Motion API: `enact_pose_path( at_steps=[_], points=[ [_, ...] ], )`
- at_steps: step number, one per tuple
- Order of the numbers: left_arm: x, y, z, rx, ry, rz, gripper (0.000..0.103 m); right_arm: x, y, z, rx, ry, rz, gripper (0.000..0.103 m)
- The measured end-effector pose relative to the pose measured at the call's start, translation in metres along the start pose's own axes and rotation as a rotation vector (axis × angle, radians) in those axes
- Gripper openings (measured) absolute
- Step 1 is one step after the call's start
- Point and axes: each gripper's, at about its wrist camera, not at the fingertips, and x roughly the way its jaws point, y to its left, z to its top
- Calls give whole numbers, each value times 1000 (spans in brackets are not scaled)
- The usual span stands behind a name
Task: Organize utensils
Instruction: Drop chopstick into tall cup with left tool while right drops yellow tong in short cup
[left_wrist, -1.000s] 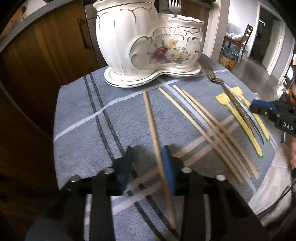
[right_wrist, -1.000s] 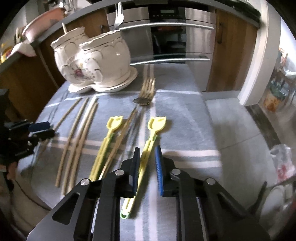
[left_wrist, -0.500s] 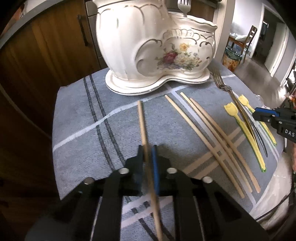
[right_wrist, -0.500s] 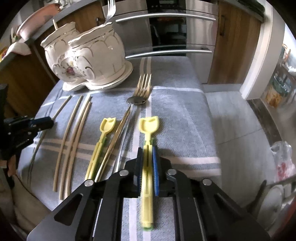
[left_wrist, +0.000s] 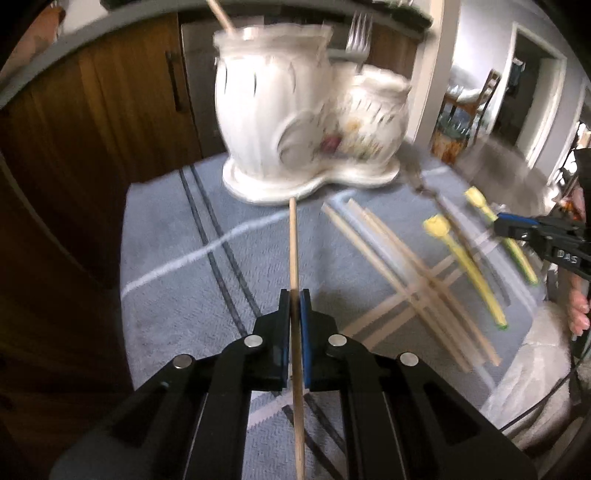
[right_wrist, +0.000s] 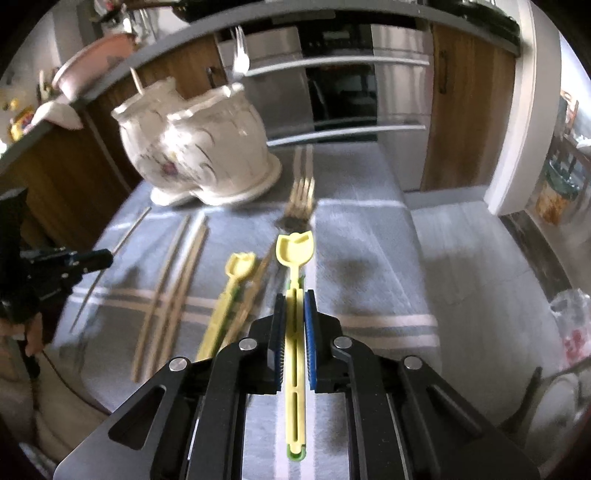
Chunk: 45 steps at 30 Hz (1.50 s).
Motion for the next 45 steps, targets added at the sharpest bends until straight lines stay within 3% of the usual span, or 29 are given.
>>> enact_pose_path(
  at_steps=[9,17,20,27,35,39,45],
  points=[
    [-53,-7,7,27,-211,-18,5,-32,21,17,-45,-151,68,11],
    [-85,-9,50,52,-396,-5,5,-42,43,63,-59,-318,130,11],
    [-90,0,74,22,-454,-39,5,-41,50,84,-62,-372,151,11],
    [-86,18,133,-35,-581,-25,5,-29,56,127,-46,-492,192,11],
    [-64,18,176,-68,-722,46,5,10,60,155,-1,-565,197,11],
    [-46,14,190,-68,-725,91,5,23,56,158,18,-607,178,11],
    [-20,5,184,-26,-684,155,5,43,55,157,7,-580,140,11]
  ],
)
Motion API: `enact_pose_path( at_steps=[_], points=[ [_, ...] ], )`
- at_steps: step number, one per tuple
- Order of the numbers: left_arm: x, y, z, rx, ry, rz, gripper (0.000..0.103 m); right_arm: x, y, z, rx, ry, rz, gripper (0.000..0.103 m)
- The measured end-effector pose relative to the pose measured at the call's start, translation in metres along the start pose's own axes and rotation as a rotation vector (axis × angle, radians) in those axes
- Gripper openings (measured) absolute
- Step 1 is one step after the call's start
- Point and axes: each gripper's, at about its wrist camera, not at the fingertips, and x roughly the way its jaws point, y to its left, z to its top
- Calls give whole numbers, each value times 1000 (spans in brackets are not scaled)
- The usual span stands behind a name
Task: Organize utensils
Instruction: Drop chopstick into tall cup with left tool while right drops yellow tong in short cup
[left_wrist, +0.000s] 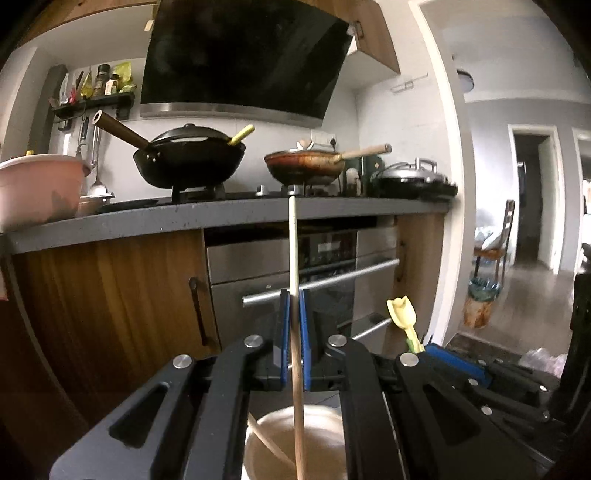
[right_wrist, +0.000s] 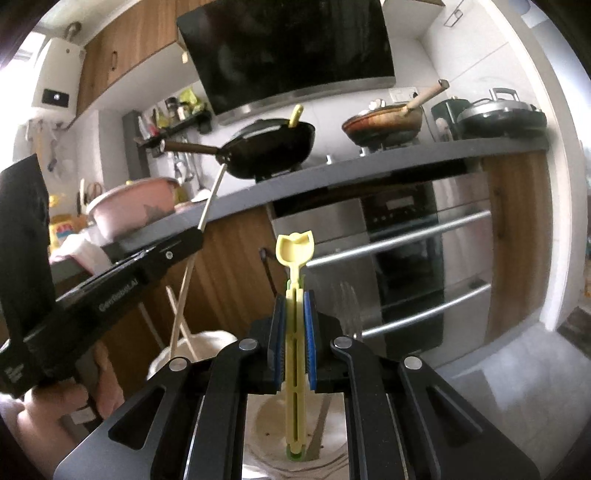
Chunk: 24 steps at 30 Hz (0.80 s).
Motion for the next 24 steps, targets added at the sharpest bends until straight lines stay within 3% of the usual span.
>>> enact_pose_path(
  at_steps=[7,19,24],
  points=[
    [-18,8,-18,5,38,-23,5,-13,-1,-10,-16,-1,31,12],
    [-42,27,-43,-30,85,-31,5,-30,11,-16,-68,-62,-8,11],
    [-39,24,-44,-21,90,-29,5,-18,12,-19,-76,-20,-23,11]
  ],
)
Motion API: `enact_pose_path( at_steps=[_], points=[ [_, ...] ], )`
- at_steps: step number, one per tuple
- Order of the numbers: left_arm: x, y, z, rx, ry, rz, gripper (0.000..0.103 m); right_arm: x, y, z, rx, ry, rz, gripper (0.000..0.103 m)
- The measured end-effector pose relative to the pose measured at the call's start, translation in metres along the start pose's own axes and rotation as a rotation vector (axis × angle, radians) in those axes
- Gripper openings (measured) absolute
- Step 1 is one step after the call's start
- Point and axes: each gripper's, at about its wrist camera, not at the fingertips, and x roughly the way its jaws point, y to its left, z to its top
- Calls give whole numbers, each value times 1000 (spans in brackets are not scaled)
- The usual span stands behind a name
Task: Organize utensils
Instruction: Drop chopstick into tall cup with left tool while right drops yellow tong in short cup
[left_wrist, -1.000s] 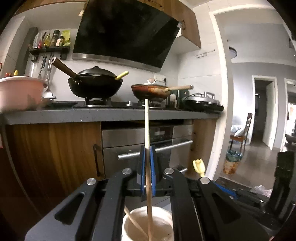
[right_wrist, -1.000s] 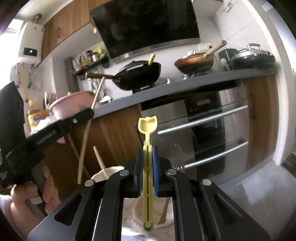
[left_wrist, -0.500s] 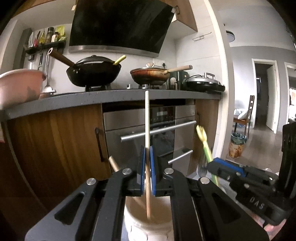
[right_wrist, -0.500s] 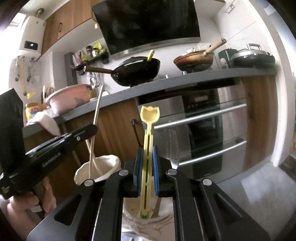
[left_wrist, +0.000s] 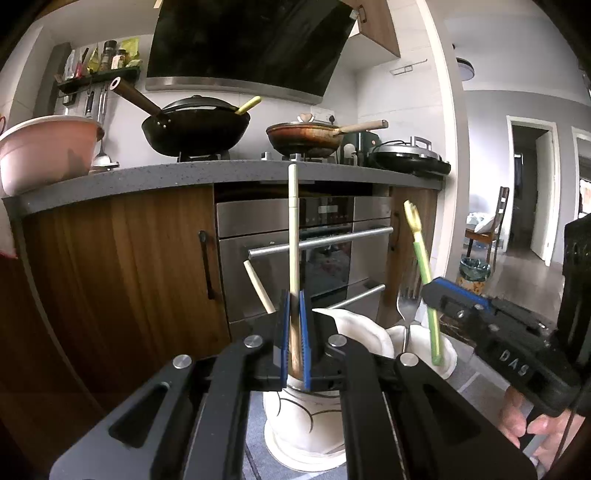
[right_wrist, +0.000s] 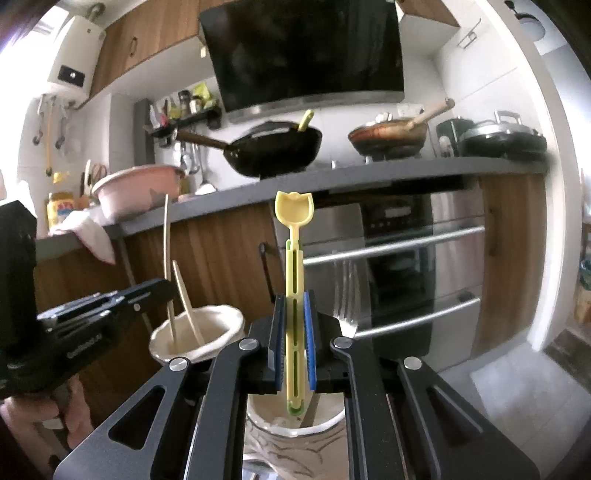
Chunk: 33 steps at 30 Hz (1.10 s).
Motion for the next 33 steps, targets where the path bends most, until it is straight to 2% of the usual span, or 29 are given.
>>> enact_pose_path(
  at_steps=[4,10,19,20,21,23,25,27,29,33],
  points=[
    [1,-2,-3,11,22,-4,5,0,-7,-6,26,51,-3,11],
    [2,0,-8,-12,72,-6,5,-10,-10,-11,42,84,-3,11],
    [-6,5,-14,-42,85,-2,9,-9,-14,-18,54,123,-19,11],
    [-6,5,-14,-39,85,4,18,-9,-14,-18,56,127,-20,11],
    [-8,6,-14,-37,82,13,32,-8,-15,-19,59,131,-19,11],
    [-13,7,-15,-44,62,18,47,-7,-16,-20,62,138,-22,11],
    [-18,8,-14,-47,49,20,49,-8,-17,-21,65,133,-29,11],
    [-22,9,-14,-49,43,28,59,-9,-18,-21,72,129,-26,17],
    [-26,12,-15,-64,33,24,63,-10,-19,-21,76,127,-23,18],
    [-31,17,-17,-82,38,18,66,-9,-20,-22,80,130,-25,18]
  ],
)
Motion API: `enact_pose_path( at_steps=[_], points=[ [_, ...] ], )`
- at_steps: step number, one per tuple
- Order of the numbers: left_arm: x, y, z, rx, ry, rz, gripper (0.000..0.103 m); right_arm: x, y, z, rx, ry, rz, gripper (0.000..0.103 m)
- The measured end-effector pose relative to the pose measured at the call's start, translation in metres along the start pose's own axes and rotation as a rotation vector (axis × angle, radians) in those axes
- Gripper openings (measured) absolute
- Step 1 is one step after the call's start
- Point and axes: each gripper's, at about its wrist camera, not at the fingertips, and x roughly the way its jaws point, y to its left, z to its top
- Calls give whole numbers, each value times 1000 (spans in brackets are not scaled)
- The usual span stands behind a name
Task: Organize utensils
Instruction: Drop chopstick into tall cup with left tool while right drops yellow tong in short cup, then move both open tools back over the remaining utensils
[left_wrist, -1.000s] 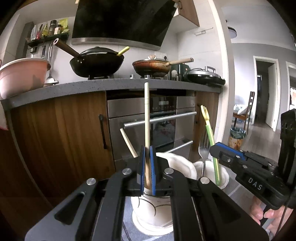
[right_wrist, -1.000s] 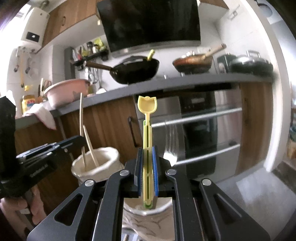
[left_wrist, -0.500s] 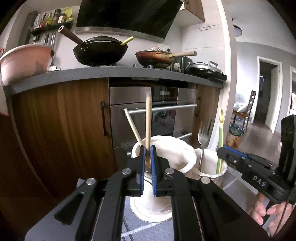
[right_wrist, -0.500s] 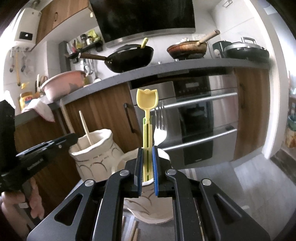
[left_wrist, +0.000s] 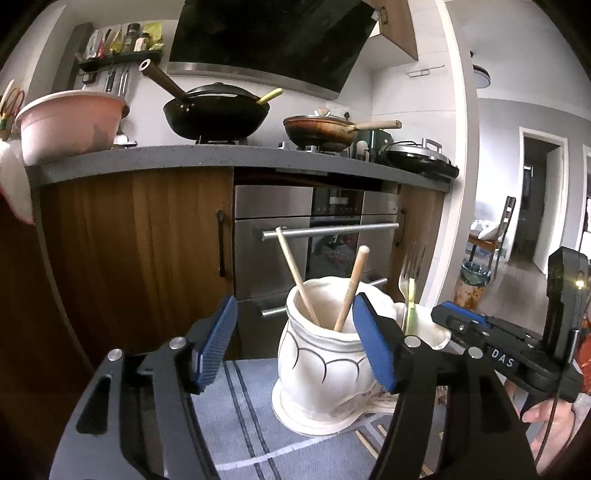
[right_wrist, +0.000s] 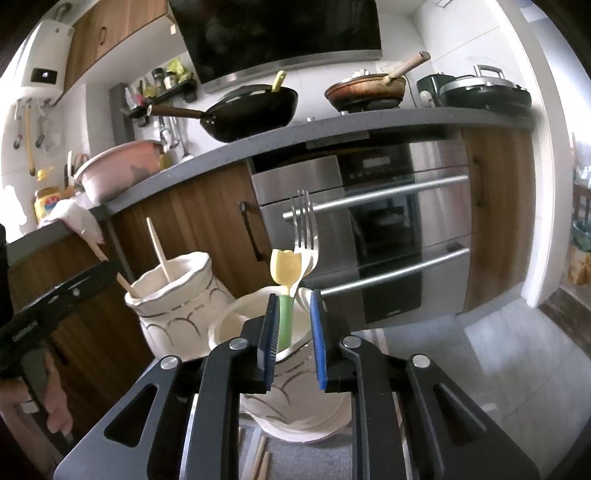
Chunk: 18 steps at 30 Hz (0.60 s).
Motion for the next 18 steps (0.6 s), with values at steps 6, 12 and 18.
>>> enact_pose_path(
  at_steps=[6,12,18],
  points=[
    [-10,9,-6,-20,8,12,80,-6,-2,2,-2,-4,12,36],
    [-24,16,-6,-51,-9,35,98,-19,-2,5,-2,-38,5,75],
    [-33,13,-7,-46,-6,39,98,-41,-8,3,1,-91,-65,96]
  ],
)
